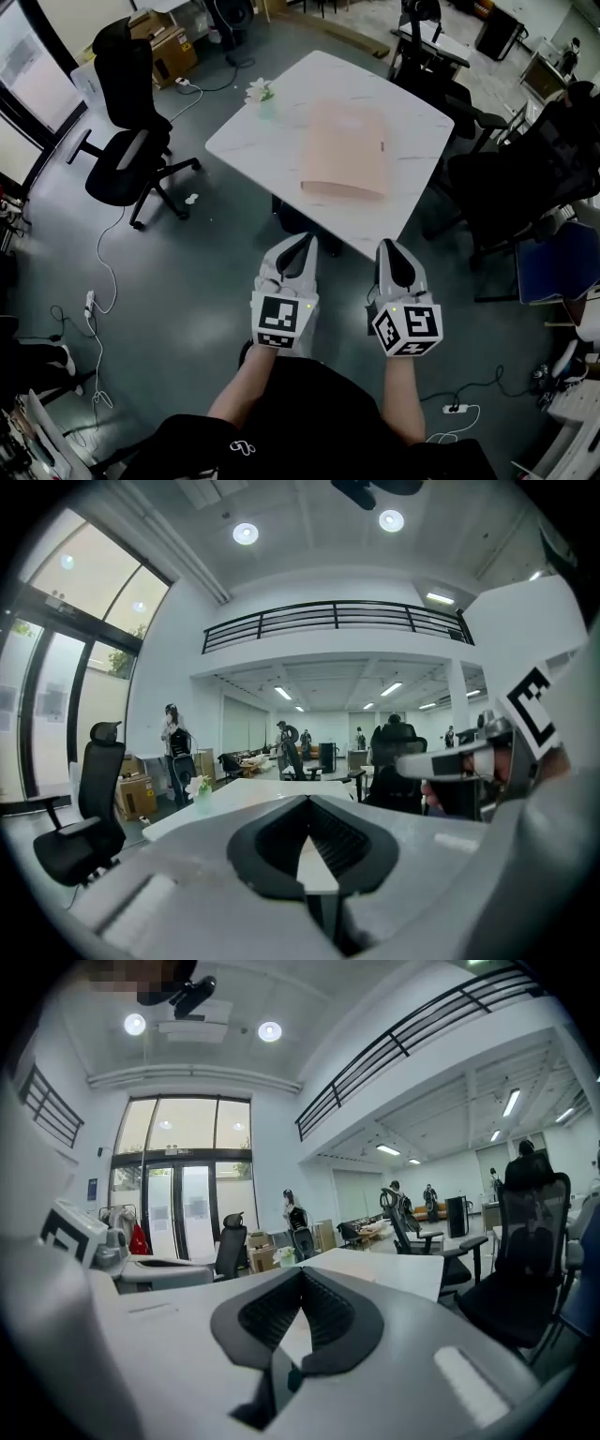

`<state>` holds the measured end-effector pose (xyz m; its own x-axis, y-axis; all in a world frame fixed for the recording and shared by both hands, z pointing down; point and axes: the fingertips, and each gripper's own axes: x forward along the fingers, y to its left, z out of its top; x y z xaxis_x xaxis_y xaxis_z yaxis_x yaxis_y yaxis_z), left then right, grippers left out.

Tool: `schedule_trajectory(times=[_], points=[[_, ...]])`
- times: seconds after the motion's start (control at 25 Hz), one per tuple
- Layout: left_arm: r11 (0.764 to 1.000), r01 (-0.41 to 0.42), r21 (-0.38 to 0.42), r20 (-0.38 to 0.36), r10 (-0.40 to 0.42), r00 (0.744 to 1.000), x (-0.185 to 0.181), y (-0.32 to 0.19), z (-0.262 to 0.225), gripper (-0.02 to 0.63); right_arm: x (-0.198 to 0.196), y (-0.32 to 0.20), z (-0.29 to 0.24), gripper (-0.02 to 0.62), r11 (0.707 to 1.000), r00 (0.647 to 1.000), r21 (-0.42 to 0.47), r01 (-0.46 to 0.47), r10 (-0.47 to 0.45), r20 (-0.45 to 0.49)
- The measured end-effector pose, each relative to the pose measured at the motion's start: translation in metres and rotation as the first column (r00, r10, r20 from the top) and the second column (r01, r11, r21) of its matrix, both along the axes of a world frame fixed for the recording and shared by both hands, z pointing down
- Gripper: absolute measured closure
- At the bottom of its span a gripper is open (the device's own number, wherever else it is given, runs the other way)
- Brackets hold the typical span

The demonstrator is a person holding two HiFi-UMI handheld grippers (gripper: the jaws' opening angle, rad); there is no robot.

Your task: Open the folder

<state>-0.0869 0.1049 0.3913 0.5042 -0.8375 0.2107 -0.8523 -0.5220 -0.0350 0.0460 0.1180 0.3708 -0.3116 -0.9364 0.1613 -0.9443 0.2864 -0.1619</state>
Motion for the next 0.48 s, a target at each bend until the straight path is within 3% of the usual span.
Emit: schedule_trajectory(times=[0.24, 0.48], points=[[0.996, -0.095, 0.001, 0.049, 0.094, 0.994, 0.02, -0.119, -0.013, 0.606, 0.01, -0.124, -0.024, 0.597, 0.999, 0.999, 0.018, -0.046, 0.046, 0.01], [0.988, -0.151, -0.012, 0.077, 0.152, 0.985, 0.046, -0.173, -0.011, 0.606, 0.045, -0.165, -0.014, 0.597, 0.993, 0.994, -0.026, -0.113, 0.113, 0.004]])
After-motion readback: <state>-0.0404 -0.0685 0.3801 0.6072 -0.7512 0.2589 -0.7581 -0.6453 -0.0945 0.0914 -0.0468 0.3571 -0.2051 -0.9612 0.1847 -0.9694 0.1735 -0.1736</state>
